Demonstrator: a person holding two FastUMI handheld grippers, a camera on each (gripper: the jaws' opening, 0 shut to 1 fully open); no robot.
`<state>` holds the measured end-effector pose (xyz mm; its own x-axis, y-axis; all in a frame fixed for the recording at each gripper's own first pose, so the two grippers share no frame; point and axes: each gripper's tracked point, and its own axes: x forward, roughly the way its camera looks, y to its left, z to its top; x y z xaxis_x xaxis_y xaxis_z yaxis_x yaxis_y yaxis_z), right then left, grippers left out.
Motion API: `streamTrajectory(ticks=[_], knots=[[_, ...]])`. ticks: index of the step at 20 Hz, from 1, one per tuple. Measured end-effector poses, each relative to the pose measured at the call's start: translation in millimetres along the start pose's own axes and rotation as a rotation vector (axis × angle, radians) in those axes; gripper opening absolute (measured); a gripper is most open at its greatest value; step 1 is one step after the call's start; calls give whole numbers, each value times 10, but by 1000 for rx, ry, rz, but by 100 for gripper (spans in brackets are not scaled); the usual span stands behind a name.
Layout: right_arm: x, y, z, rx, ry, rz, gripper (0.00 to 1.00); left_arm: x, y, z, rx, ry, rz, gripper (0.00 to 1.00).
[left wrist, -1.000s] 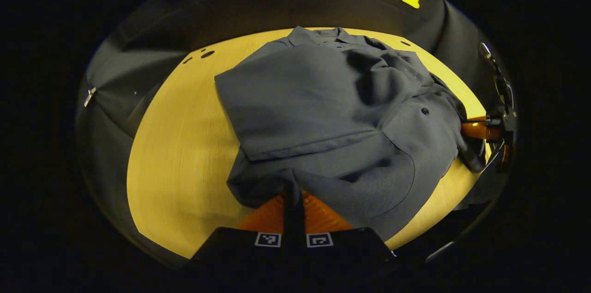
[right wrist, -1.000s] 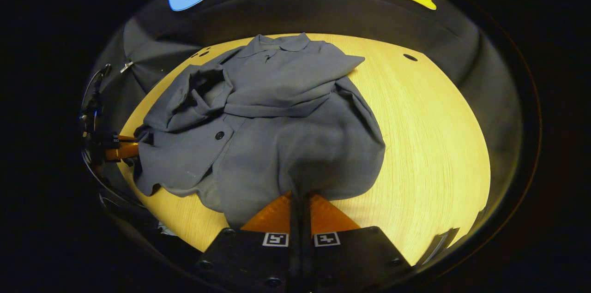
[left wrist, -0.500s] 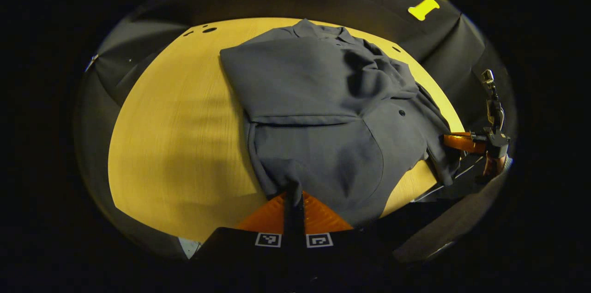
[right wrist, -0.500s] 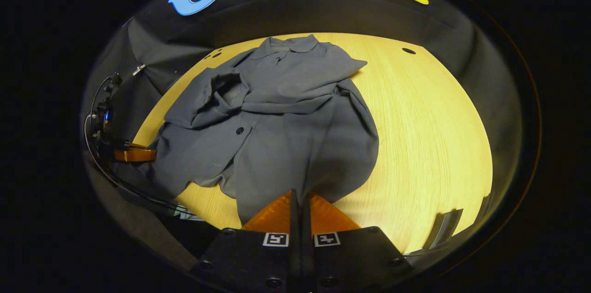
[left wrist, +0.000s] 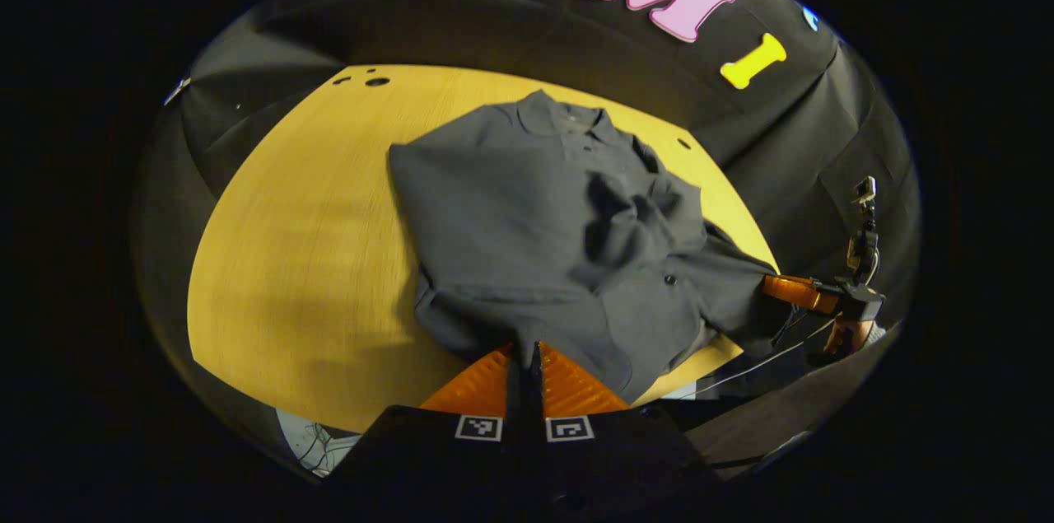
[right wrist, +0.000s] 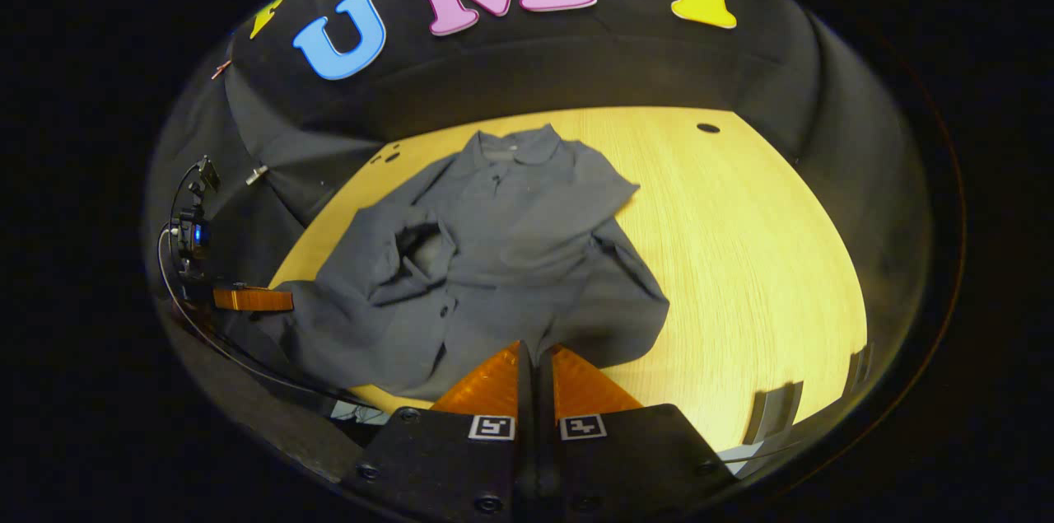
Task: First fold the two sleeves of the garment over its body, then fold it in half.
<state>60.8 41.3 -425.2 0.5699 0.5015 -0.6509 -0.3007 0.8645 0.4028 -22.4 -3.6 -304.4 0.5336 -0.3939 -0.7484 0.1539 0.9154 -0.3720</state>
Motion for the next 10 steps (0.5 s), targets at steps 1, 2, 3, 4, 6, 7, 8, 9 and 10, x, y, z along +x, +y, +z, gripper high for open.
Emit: streamTrajectory(ticks=[1, 2, 3, 4, 6, 7, 8, 9, 10], knots=[[16, 19, 119, 1, -27, 3, 5, -43, -34, 173, 2, -31, -17, 2], [44, 42, 242, 8, -49, 14, 5, -24, -67, 332, 2, -61, -24, 5], [76, 56, 330, 11, -67, 16, 5, -17, -94, 501, -4, -84, -31, 2], [91, 62, 416, 11, -82, 22, 5, -10, -112, 642, -9, -109, -36, 5], [169, 61, 601, 4, -110, 21, 5, 5, -187, 972, -8, -164, -49, 5], [179, 66, 729, 10, -134, 22, 5, 10, -216, 1123, -4, -188, -55, 5], [198, 77, 873, 23, -161, 25, 5, 24, -266, 1239, 0, -209, -61, 5], [206, 84, 1010, 33, -188, 28, 5, 20, -300, 1368, 3, -228, -66, 5], [227, 80, 1158, 34, -212, 28, 5, 22, -320, 1485, 6, -246, -68, 5]])
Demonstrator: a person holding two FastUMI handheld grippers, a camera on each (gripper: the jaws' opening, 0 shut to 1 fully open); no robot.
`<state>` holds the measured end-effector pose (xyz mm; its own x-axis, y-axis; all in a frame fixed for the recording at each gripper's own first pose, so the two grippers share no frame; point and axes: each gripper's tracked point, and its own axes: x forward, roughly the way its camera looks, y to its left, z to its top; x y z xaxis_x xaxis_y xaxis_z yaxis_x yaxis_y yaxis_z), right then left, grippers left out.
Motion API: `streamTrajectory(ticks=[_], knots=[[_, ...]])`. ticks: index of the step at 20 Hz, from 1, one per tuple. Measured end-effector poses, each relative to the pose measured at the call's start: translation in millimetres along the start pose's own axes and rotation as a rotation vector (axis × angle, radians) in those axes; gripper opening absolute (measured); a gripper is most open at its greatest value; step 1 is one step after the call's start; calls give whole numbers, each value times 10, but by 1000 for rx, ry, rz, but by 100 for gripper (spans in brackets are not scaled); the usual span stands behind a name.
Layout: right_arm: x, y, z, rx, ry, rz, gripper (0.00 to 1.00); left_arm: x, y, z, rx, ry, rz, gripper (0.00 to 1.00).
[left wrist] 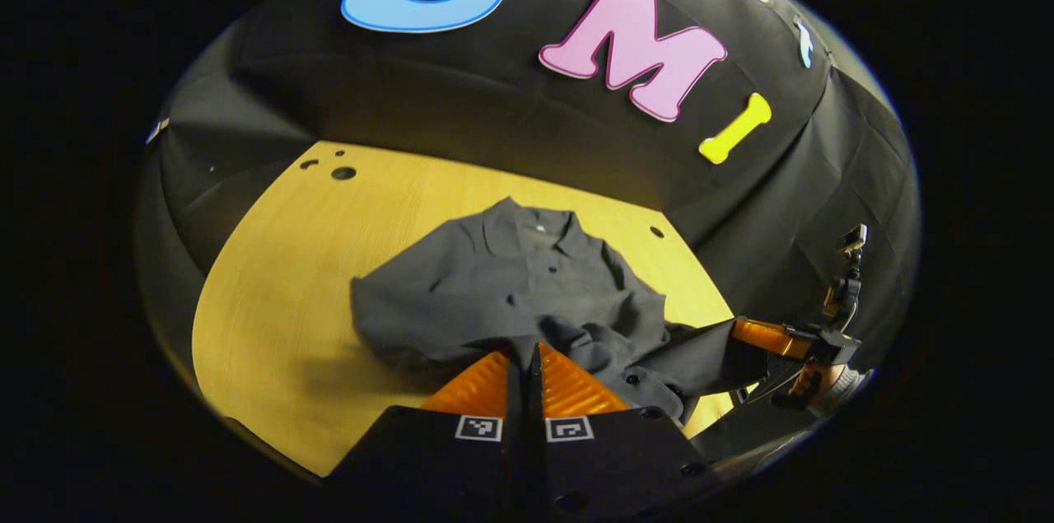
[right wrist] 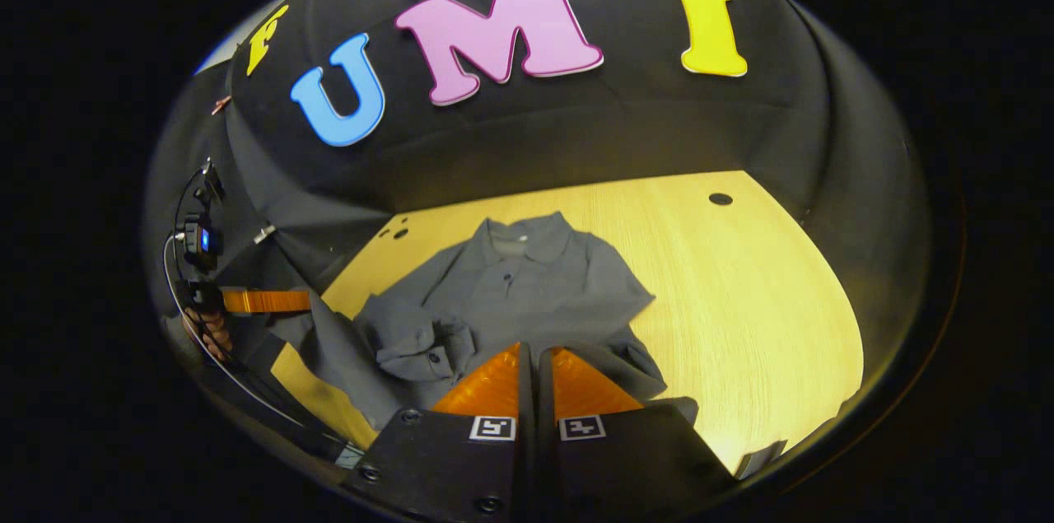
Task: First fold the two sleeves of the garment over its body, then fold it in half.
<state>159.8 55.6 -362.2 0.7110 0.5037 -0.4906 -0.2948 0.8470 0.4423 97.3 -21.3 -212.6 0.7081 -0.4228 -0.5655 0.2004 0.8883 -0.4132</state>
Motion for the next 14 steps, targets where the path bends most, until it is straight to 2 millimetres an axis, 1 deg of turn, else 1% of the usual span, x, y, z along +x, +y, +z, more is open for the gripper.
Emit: streamTrajectory(ticks=[3, 7, 11, 14], knots=[[177, -38, 352, -13, -52, -1, 5, 100, 21, 339, -10, -53, 7, 5], [452, -97, 698, -16, -94, -5, 5, 307, 185, 717, -63, -100, 28, 5], [829, -214, 956, -14, -117, -22, 5, 580, 388, 989, -77, -123, 57, 5], [1163, -364, 1046, -3, -115, -46, 5, 847, 584, 1089, -78, -120, 94, 5]])
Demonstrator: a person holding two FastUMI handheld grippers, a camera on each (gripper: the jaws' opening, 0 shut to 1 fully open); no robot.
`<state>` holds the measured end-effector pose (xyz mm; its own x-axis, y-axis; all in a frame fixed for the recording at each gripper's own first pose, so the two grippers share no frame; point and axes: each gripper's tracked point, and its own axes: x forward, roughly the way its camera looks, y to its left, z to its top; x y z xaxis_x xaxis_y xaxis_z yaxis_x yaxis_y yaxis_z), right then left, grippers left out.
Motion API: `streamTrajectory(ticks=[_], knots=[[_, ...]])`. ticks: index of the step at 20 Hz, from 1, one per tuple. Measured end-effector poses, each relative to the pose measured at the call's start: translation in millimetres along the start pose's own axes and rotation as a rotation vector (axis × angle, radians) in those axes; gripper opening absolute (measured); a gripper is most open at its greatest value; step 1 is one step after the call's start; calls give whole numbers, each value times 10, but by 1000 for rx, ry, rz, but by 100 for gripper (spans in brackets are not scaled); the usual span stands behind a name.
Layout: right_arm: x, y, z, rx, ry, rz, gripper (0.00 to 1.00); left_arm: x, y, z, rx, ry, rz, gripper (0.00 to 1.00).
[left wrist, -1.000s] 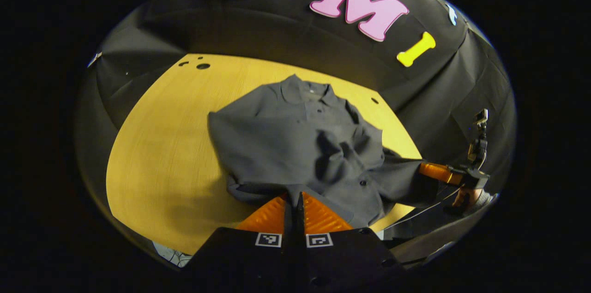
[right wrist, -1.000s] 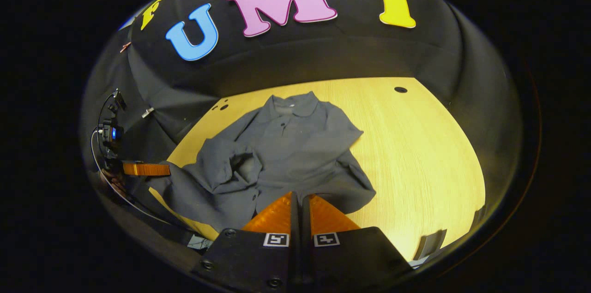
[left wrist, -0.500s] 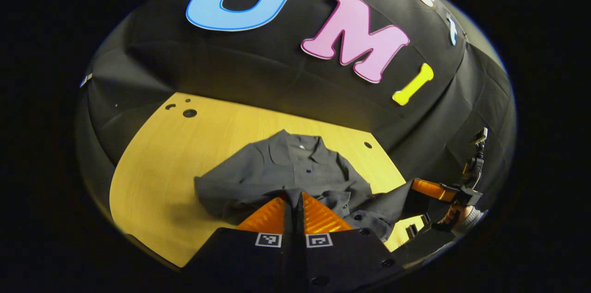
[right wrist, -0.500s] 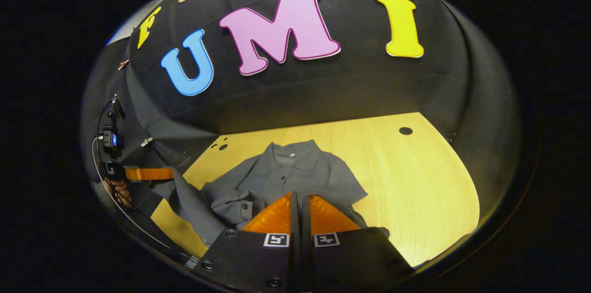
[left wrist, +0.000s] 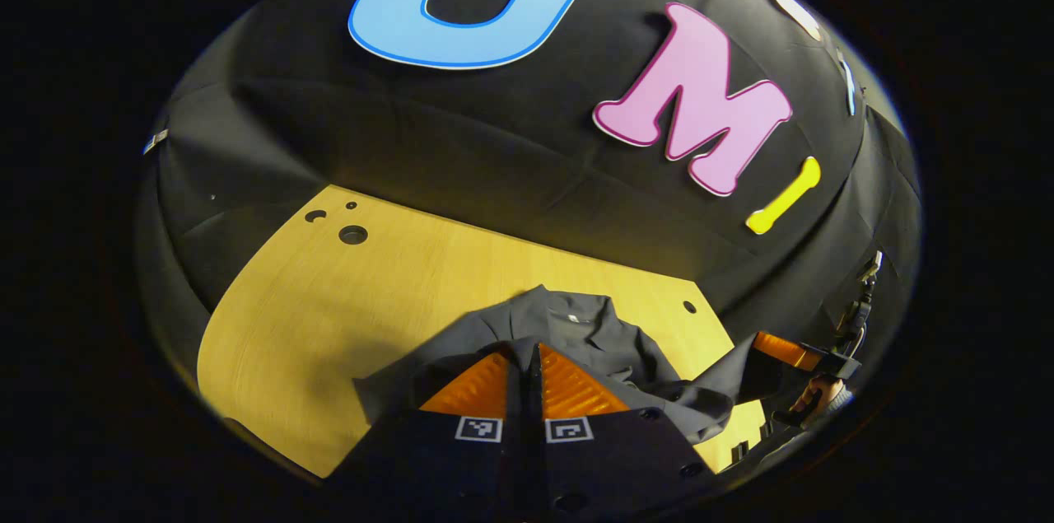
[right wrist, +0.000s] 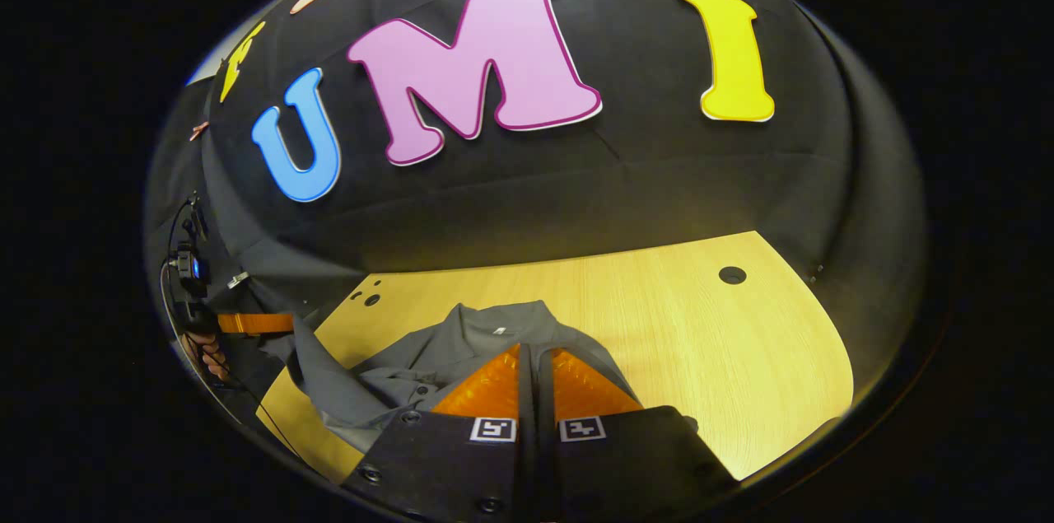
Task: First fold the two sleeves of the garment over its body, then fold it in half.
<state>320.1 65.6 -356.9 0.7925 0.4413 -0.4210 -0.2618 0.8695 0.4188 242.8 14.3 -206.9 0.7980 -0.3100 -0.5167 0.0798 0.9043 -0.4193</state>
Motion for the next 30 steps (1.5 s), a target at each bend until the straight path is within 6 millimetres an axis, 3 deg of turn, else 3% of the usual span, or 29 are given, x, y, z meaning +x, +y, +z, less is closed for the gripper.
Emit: streamTrajectory(ticks=[3, 7, 12, 16, 18, 19, 20, 24, 29, 30], knots=[[338, -133, -56, -11, 21, -12, 5, 325, 180, 32, 1, 0, 28, 5], [767, -351, -218, -9, 55, -40, 5, 723, 512, -129, -15, 45, 93, 5], [1219, -603, -543, -33, 108, -74, 5, 1168, 864, -336, -23, 83, 168, 5], [1477, -762, -891, -60, 181, -97, 5, 1457, 1071, -630, 31, 155, 225, 5], [1561, -833, -1063, -83, 217, -106, 5, 1539, 1119, -758, 63, 191, 251, 5], [1586, -847, -1113, -88, 226, -110, 5, 1566, 1121, -763, 79, 187, 261, 1], [1609, -854, -1136, -90, 230, -114, 5, 1597, 1148, -766, 100, 184, 269, 5], [1643, -858, -1318, -148, 270, -130, 5, 1614, 1165, -820, 165, 186, 306, 5], [1574, -823, -1334, -105, 307, -162, 6, 1622, 1135, -846, 276, 254, 354, 4], [1544, -808, -1317, -101, 314, -166, 8, 1633, 1137, -853, 294, 272, 362, 9]])
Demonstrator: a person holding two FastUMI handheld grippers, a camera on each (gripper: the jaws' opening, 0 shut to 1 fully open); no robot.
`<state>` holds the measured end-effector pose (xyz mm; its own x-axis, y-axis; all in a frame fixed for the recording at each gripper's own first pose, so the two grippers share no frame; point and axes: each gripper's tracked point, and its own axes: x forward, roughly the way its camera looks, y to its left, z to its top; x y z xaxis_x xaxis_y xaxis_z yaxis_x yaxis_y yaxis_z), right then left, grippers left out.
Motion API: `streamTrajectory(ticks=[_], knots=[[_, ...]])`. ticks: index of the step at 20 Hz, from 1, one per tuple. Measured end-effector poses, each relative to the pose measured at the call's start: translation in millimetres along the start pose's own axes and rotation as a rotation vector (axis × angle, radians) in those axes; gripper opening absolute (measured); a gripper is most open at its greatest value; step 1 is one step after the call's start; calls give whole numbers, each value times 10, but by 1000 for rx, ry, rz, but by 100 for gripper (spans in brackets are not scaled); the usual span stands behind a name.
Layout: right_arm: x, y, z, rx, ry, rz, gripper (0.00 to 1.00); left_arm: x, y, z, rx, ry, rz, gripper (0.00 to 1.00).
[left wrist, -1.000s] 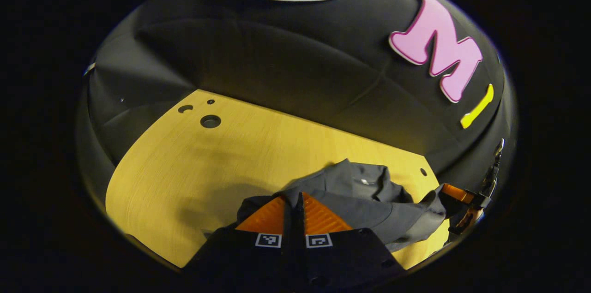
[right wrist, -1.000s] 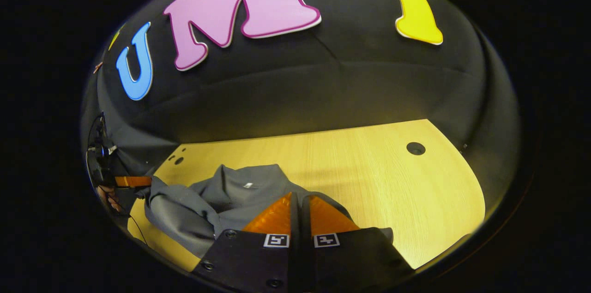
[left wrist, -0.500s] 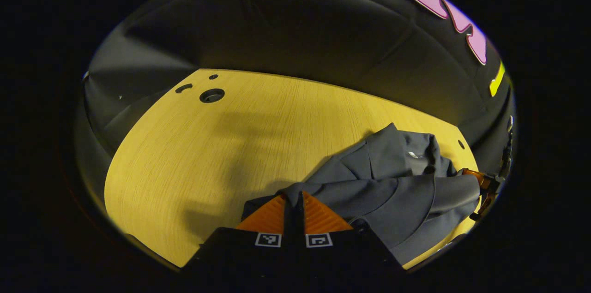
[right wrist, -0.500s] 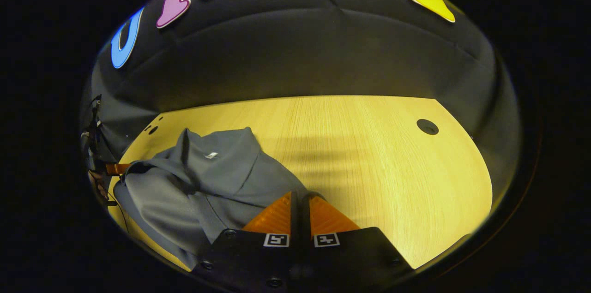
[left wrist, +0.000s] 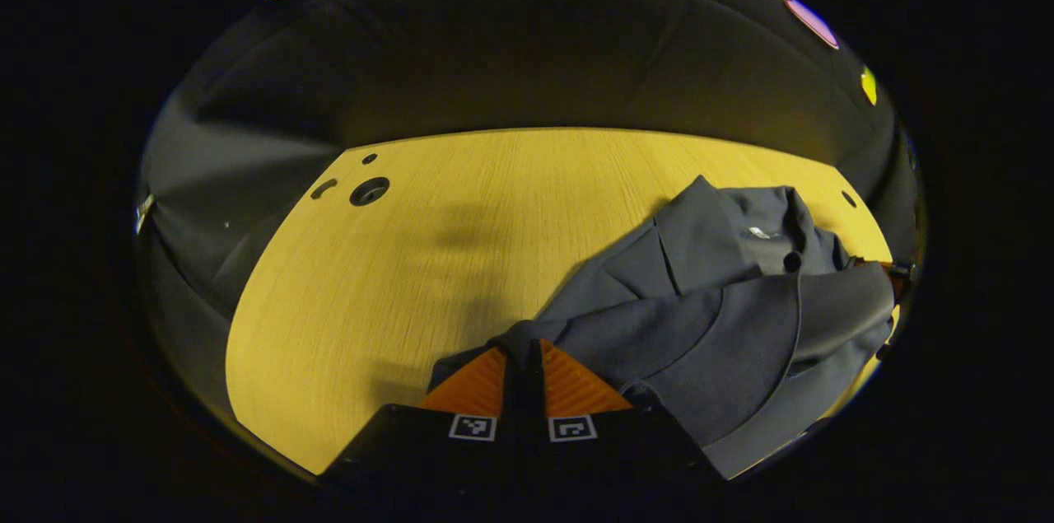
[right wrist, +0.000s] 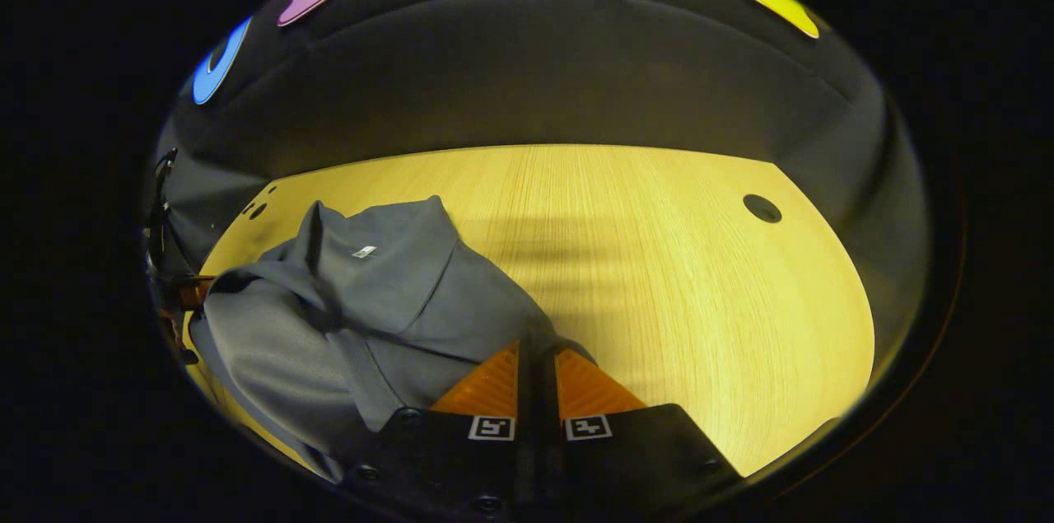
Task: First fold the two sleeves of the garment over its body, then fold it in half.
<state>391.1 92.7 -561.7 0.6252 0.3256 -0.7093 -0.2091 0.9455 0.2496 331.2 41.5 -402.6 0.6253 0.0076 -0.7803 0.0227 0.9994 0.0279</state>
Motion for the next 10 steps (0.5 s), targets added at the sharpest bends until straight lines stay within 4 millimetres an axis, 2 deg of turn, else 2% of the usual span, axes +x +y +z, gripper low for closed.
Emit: streamTrajectory(ticks=[1, 3, 5, 6, 8, 9, 10], knots=[[-53, -18, 11, -8, 1, -9, 10, -18, -13, -3, 13, 11, 7, 10], [-153, -54, 27, -38, -4, -29, 24, -109, -17, 17, 15, 10, 24, 13], [-283, -46, 33, -70, -5, -33, 27, -227, -60, -4, -18, 5, 14, 20], [-351, -41, 46, -86, -8, -33, 36, -278, -47, -15, -30, 3, 17, 34], [-506, -21, 48, -108, -8, -32, 60, -416, -9, -51, -57, 0, 32, 51], [-596, 5, 63, -109, -15, -31, 64, -494, -7, -57, -67, -6, 36, 54], [-681, 25, 91, -106, -26, -31, 71, -577, -14, -37, -70, -17, 33, 63]])
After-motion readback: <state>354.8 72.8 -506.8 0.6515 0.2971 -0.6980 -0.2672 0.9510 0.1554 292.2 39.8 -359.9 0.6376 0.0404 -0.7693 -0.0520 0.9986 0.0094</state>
